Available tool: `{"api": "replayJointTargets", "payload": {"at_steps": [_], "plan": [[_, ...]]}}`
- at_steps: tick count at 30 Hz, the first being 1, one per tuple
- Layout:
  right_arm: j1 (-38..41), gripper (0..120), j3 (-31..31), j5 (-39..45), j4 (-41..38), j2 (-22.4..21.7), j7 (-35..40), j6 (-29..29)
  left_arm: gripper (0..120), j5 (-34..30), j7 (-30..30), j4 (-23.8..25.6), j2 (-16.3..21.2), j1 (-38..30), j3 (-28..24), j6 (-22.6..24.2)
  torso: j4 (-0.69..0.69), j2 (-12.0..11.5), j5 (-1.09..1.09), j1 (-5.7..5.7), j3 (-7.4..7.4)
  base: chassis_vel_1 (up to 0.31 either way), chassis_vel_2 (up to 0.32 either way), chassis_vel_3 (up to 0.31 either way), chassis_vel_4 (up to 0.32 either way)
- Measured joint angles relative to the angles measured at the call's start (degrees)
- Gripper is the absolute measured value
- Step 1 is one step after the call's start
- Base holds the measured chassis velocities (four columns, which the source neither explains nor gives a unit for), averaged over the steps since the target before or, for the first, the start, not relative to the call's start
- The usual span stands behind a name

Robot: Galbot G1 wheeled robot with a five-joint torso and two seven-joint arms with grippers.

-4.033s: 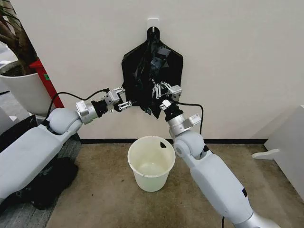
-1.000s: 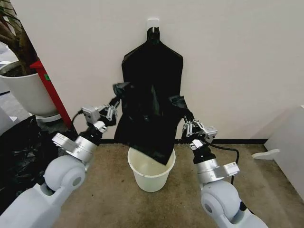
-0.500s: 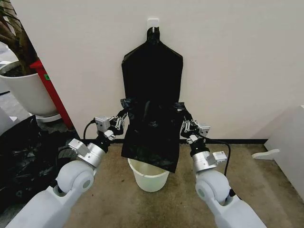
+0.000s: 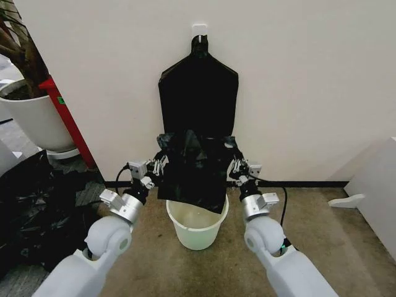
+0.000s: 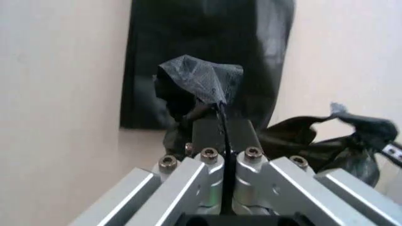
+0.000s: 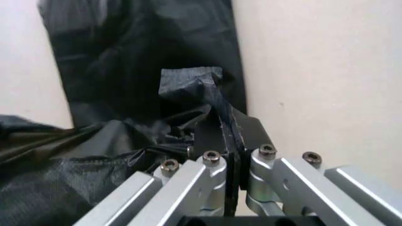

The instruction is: Place the garbage bag over the trash bin.

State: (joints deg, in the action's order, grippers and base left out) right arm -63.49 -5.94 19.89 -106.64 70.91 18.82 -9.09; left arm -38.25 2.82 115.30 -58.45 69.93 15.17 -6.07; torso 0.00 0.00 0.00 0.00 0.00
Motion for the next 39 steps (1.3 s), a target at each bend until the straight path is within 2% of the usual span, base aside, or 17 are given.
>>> {"api": "replayJointTargets", "payload": {"at_steps": [11, 20, 26, 27, 31, 32, 36, 39], "plan": [[-2.6, 0, -0.2, -2.4, -3.0, -1.6, 5.8, 5.3, 0, -2.1, 3.9, 2.0, -1.6, 4.3, -1.5, 3.1, 0.00, 0.0, 0.00, 0.00, 0.00, 0.000, 0.000, 0.000, 0.000], [-6.0, 0, 5.6, -1.1, -4.1, -2.5, 10.0, 10.4, 0, 0.6, 9.1, 2.3, -0.4, 6.4, -3.8, 7.4, 0.00, 0.0, -0.01, 0.00, 0.00, 0.000, 0.000, 0.000, 0.000], [-7.7, 0, 9.8, 7.7, -11.1, -5.6, 17.5, 23.0, 0, -0.3, 16.9, 5.7, 6.4, 6.5, -7.7, 15.5, 0.00, 0.0, -0.01, 0.00, 0.00, 0.000, 0.000, 0.000, 0.000], [-7.7, 0, 9.8, 7.7, -11.1, -5.6, 17.5, 23.0, 0, -0.3, 16.9, 5.7, 6.4, 6.5, -7.7, 15.5, 0.00, 0.0, -0.01, 0.00, 0.00, 0.000, 0.000, 0.000, 0.000], [-9.2, 0, 10.9, 16.5, -18.1, -8.0, 24.1, 33.3, 0, -5.8, 22.7, 11.0, 12.0, 5.1, -8.6, 23.1, 0.00, 0.0, -0.01, 0.00, -0.01, 0.000, 0.000, 0.000, 0.000], [-9.2, 0, 10.9, 16.5, -18.1, -8.0, 24.1, 33.3, 0, -5.8, 22.7, 11.0, 12.0, 5.1, -8.6, 23.1, 0.00, 0.0, -0.01, 0.00, -0.01, 0.000, 0.000, 0.000, 0.000], [-9.5, 0, 11.1, 24.0, -21.7, -10.4, 28.6, 39.2, 0, -15.0, 29.6, 16.8, 17.6, 3.8, -8.4, 34.0, -0.01, 0.0, 0.00, 0.00, -0.01, 0.000, 0.000, 0.000, 0.000], [-9.0, 0, 11.1, 27.0, -22.1, -11.0, 29.9, 41.0, 0, -17.0, 32.1, 17.6, 19.0, 3.7, -8.8, 37.4, 0.01, 0.0, 0.01, 0.00, -0.01, 0.000, 0.000, 0.000, 0.000]]}}
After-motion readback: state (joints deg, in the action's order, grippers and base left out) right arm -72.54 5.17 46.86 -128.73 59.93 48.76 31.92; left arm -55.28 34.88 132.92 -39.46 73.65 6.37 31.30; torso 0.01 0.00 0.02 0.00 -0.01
